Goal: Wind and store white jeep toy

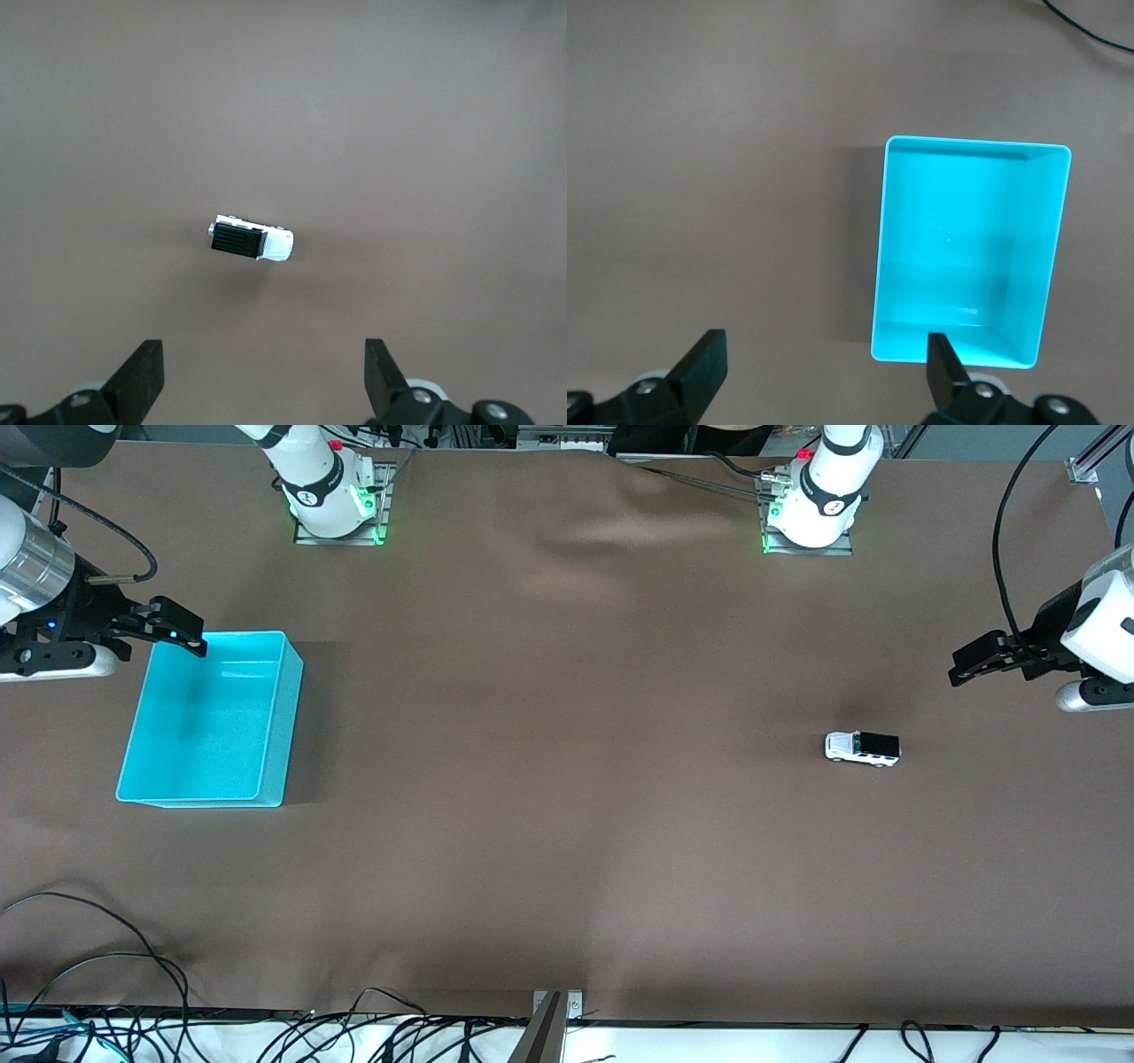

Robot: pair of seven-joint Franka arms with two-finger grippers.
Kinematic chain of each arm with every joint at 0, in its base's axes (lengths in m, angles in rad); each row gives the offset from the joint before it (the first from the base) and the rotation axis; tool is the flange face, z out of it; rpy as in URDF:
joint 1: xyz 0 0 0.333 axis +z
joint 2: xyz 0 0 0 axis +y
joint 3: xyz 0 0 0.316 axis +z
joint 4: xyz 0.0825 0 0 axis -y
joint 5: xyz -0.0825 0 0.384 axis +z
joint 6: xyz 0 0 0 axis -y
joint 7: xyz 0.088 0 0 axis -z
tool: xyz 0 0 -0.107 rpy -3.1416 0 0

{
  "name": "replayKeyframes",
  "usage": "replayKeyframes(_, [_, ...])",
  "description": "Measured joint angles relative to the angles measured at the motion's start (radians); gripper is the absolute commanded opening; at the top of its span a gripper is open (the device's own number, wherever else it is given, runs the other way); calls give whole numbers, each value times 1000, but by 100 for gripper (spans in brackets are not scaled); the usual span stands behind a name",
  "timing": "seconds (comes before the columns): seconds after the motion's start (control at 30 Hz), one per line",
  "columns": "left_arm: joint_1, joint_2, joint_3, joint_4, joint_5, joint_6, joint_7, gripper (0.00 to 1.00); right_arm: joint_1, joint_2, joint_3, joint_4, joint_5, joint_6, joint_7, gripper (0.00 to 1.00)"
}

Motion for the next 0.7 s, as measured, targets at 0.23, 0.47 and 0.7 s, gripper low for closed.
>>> replayKeyframes(0.23, [-5,0,-11,-6,8,0,78,100,-1,-2,0,2,0,-13,1,100])
replayKeyframes(0.47, [-5,0,-11,-9,9,0,127,100,-3,-3,-1,6,0,-17,1,100])
replayKeyframes(0.7, [-4,0,-11,-10,10,0,136,100,-3,-3,-1,7,0,-17,1,100])
